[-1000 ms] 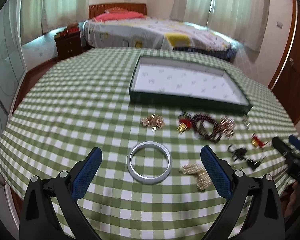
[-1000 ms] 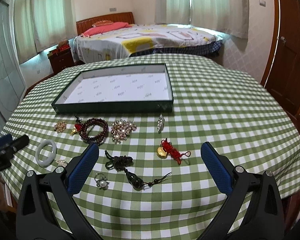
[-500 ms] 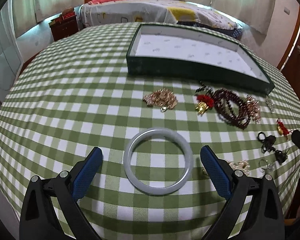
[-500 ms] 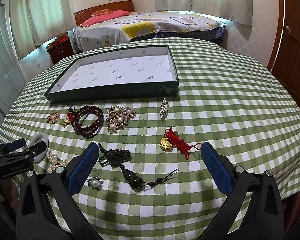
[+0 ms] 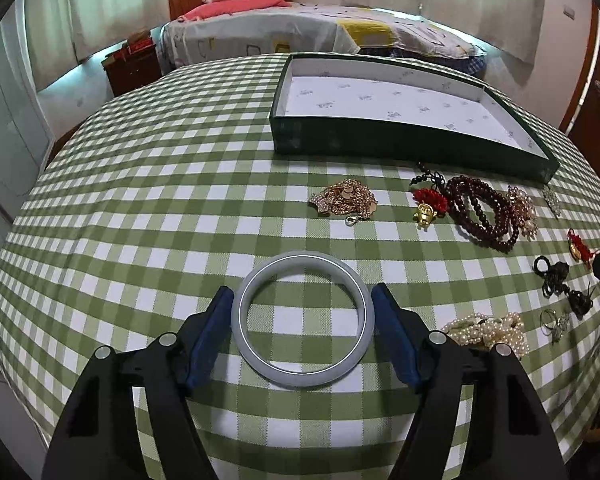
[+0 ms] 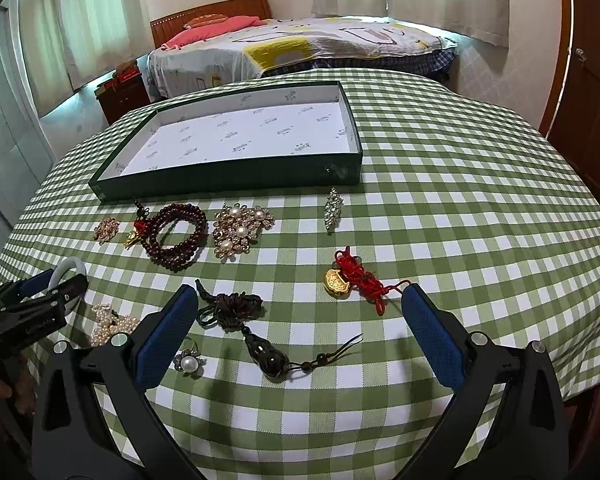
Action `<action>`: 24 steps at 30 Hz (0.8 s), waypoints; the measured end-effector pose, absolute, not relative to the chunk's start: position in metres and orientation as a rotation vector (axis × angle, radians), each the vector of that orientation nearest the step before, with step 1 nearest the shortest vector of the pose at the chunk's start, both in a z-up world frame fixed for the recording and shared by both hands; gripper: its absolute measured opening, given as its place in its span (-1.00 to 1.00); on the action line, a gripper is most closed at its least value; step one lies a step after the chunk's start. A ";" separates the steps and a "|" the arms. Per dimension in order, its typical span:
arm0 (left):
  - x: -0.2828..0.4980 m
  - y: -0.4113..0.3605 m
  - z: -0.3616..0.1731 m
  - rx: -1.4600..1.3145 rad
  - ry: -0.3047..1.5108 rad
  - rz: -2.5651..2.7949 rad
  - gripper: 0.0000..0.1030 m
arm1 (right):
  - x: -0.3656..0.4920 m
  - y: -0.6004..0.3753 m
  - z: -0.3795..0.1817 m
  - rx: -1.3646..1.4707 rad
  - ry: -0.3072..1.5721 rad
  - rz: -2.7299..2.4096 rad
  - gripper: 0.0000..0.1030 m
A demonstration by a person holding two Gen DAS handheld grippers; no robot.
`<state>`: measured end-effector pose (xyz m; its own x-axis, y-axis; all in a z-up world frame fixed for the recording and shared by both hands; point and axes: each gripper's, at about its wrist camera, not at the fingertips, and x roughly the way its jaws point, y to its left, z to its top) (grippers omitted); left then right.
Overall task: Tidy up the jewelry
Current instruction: 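Lower the left gripper onto the white jade bangle and close on it, then close the right gripper on the pearl ring while the left gripper holds the bangle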
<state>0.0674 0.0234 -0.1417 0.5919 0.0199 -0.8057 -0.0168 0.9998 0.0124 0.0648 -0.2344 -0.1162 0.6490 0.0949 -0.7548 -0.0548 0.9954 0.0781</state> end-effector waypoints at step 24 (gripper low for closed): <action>0.059 0.036 -0.131 -0.019 0.912 0.044 0.33 | 0.048 -0.207 -0.118 0.016 0.895 0.223 -0.08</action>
<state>0.0589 0.0355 -0.1312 0.6110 0.0296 -0.7911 -0.0461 0.9989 0.0017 0.0483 -0.2070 -0.1178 0.6041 0.1991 -0.7716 -0.1858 0.9768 0.1066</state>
